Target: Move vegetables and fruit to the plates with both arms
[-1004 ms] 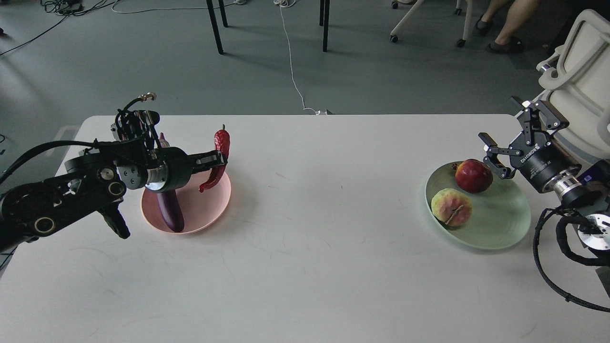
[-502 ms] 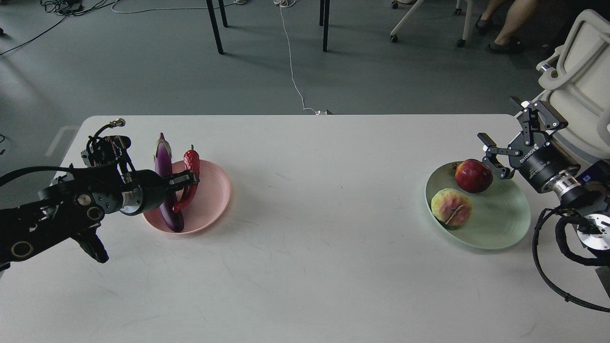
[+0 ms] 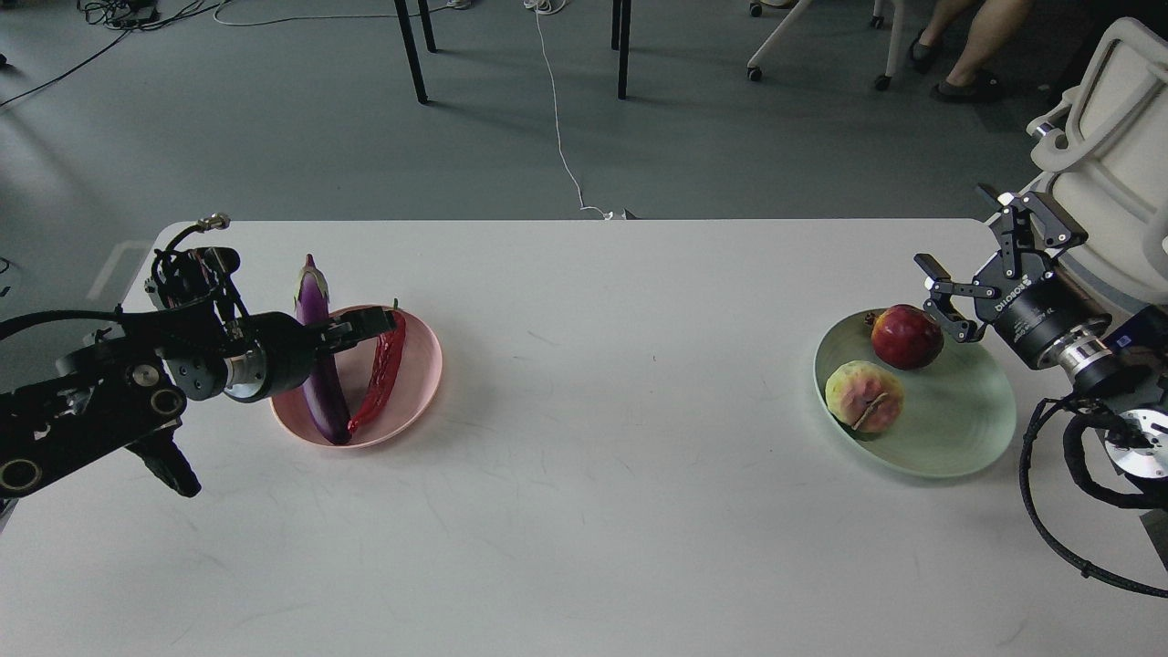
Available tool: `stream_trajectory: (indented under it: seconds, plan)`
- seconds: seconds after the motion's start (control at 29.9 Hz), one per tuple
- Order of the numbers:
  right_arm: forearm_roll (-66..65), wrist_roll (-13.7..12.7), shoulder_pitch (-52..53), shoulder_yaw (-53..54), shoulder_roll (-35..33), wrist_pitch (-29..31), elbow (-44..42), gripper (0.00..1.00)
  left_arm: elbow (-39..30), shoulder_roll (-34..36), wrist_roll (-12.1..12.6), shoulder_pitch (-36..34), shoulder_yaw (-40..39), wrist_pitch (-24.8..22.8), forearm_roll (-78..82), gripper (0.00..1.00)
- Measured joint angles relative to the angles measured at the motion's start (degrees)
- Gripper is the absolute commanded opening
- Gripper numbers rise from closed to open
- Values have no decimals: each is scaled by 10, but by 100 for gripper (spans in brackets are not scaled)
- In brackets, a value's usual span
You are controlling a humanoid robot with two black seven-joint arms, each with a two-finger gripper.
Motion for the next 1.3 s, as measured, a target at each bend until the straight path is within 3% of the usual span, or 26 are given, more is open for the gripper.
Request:
stream_trajectory:
  seconds: [0.2, 0.27, 0.33, 0.54, 0.7, 1.0, 1.3]
  plan:
    - [0, 0, 17, -4, 3, 0, -1, 95, 30, -8, -191, 1, -60, 1, -162, 98]
    - [0, 0, 25, -5, 6, 0, 0, 95, 48, -10, -233, 1, -62, 2, -211, 98]
    - [2, 0, 29, -6, 12, 0, 1, 95, 63, -11, -255, 1, -63, 3, -249, 98]
    - [9, 0, 32, -6, 34, 0, 3, 96, 95, -28, -263, 12, -65, 24, -324, 98]
    - [29, 0, 30, -5, 40, 0, 17, 96, 165, -72, -265, 26, -71, 24, -342, 97]
    - [44, 0, 32, -1, 46, -64, 76, 97, 203, -165, -273, 113, -172, 18, -345, 98]
    - [42, 0, 26, 46, 77, -76, 76, 99, 204, -182, -261, 152, -214, -48, -355, 98]
